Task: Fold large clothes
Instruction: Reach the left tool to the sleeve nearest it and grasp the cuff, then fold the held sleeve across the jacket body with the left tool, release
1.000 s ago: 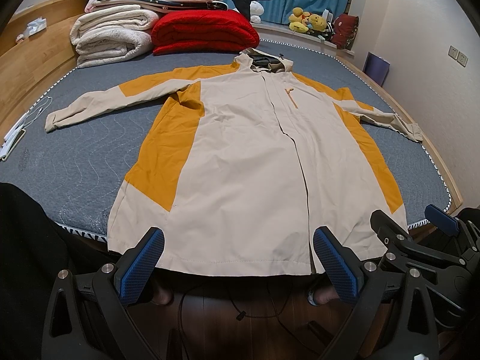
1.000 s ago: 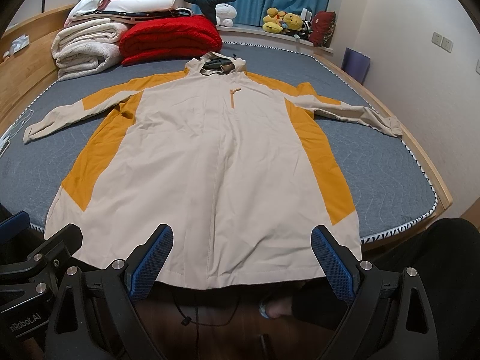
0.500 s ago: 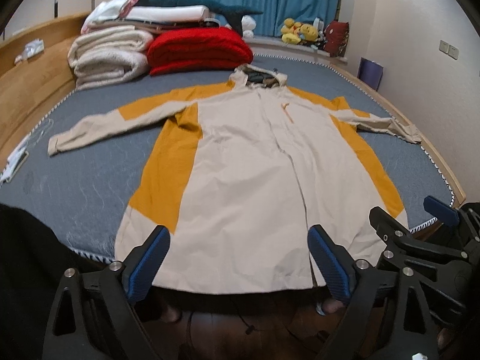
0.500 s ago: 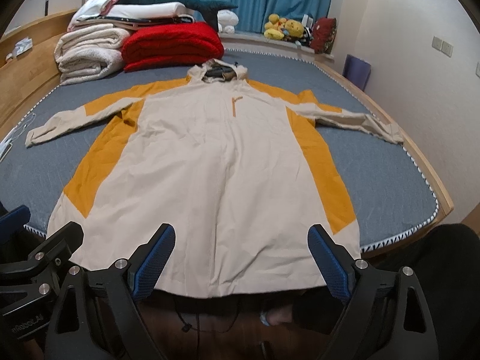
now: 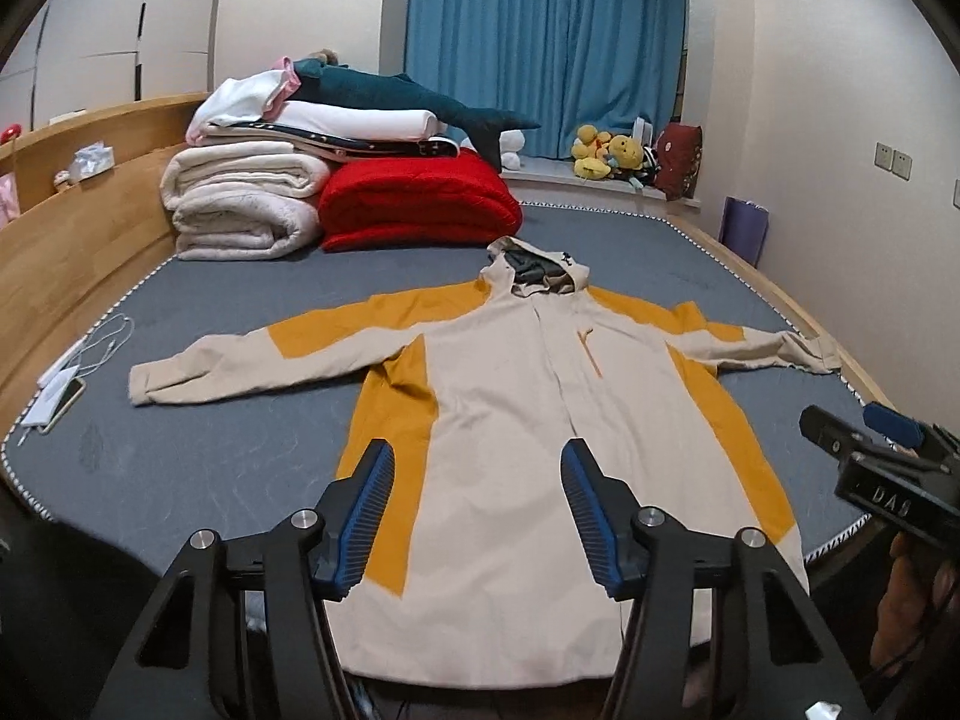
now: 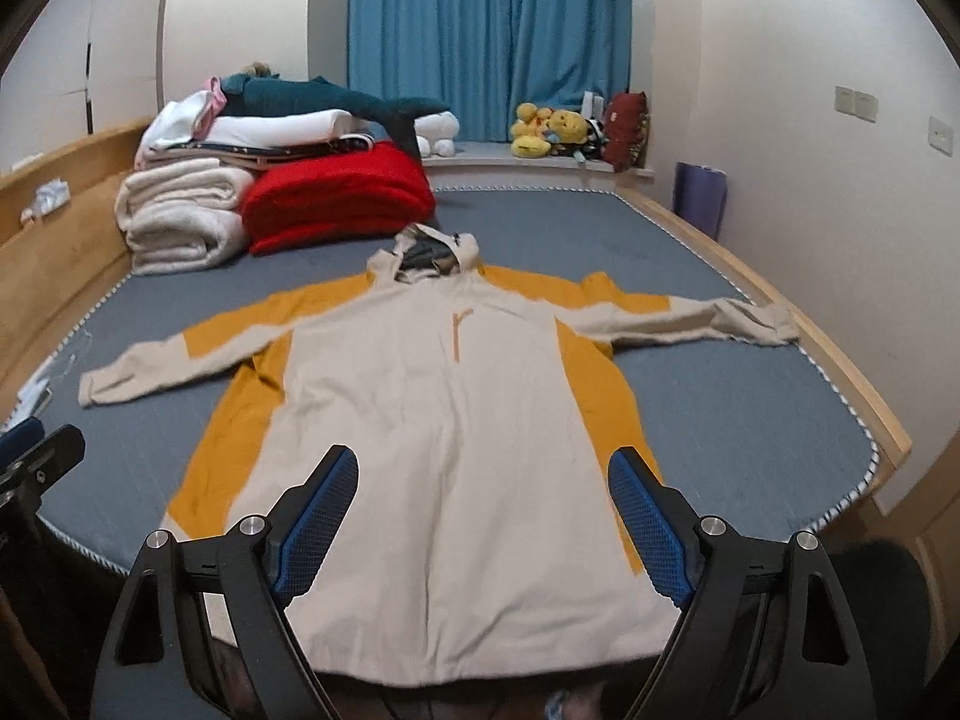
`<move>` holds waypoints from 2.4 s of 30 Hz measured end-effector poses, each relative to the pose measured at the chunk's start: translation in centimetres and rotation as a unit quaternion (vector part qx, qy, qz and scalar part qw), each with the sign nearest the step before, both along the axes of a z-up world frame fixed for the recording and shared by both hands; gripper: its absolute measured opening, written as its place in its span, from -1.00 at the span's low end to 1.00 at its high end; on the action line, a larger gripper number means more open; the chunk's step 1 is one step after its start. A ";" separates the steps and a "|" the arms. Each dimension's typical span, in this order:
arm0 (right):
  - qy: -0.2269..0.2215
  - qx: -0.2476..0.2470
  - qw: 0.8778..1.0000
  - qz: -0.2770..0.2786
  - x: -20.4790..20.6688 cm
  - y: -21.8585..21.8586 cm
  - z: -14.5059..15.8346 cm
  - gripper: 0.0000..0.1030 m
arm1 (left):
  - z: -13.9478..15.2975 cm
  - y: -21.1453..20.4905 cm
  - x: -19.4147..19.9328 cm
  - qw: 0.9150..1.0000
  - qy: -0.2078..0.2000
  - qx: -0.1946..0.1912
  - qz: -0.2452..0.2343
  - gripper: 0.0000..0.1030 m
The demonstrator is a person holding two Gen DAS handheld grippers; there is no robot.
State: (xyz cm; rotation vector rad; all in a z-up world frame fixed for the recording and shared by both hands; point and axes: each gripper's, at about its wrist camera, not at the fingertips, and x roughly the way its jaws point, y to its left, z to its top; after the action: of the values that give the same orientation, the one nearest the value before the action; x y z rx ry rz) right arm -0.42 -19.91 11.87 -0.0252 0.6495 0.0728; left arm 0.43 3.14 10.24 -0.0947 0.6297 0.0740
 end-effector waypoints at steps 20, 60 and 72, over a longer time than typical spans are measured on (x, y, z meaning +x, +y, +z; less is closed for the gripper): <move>-0.095 -0.015 0.993 0.067 22.7 3.8 7.0 0.66 | 1.1 12.7 24.8 0.998 -0.020 0.035 0.048 0.00; 0.045 0.015 0.992 0.117 41.0 9.6 -6.3 -0.64 | -25.0 52.1 19.5 0.799 0.148 -0.323 0.485 -0.10; 0.112 0.019 0.988 0.109 42.4 9.1 -8.6 -0.52 | -18.6 50.6 22.6 0.838 0.097 -0.253 0.474 -1.00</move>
State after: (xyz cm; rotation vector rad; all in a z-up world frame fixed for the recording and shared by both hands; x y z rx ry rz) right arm 42.00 -10.86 3.29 -0.0522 0.8693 0.3021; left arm 23.04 53.71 -8.32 -0.9267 0.7435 0.8935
